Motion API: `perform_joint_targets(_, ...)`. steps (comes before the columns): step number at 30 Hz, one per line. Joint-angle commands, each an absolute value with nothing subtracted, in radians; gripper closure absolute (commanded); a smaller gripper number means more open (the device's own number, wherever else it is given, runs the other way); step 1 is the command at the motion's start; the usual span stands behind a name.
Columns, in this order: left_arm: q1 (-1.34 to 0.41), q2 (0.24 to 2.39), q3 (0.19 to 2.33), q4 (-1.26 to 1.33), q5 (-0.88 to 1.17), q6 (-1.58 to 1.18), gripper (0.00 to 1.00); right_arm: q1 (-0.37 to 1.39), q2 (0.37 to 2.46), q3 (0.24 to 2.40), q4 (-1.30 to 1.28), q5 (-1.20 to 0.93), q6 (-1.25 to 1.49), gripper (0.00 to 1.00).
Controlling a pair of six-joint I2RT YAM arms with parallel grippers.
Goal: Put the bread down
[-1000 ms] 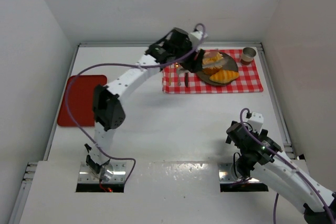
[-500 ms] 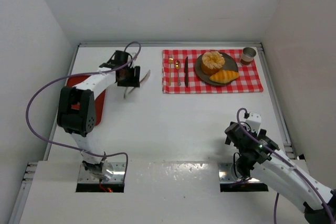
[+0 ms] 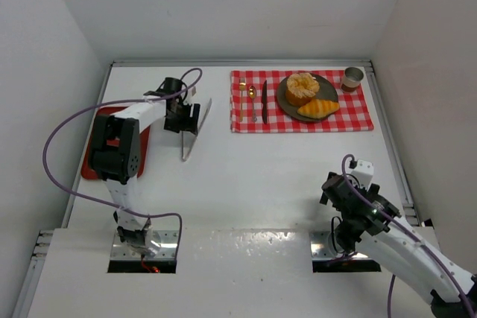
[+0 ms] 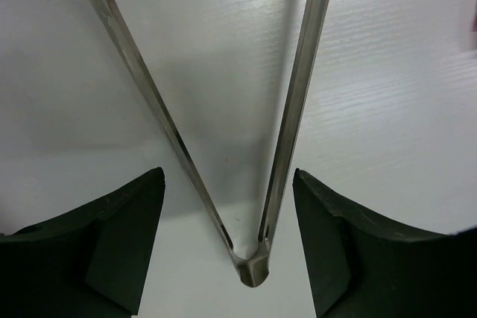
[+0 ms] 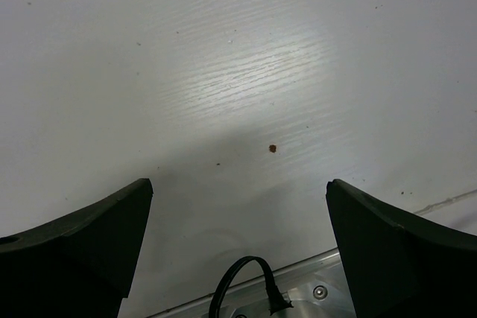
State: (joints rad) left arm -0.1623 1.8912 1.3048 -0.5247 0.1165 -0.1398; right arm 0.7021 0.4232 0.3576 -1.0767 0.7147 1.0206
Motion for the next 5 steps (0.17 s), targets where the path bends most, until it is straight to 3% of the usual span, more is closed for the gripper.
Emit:
perform_joint_targets(1, -0.112, 1.894, 1.406, -0.624, 0.205, -0.066, 0.25, 0.700, 0.410, 0.382, -1.158, 0.641, 1.061, 0.01)
perform_joint_targets(5, -0.052, 1.868, 1.465, -0.724, 0.305, -0.038, 0.24, 0.700, 0.410, 0.390, -1.186, 0.646, 1.063, 0.01)
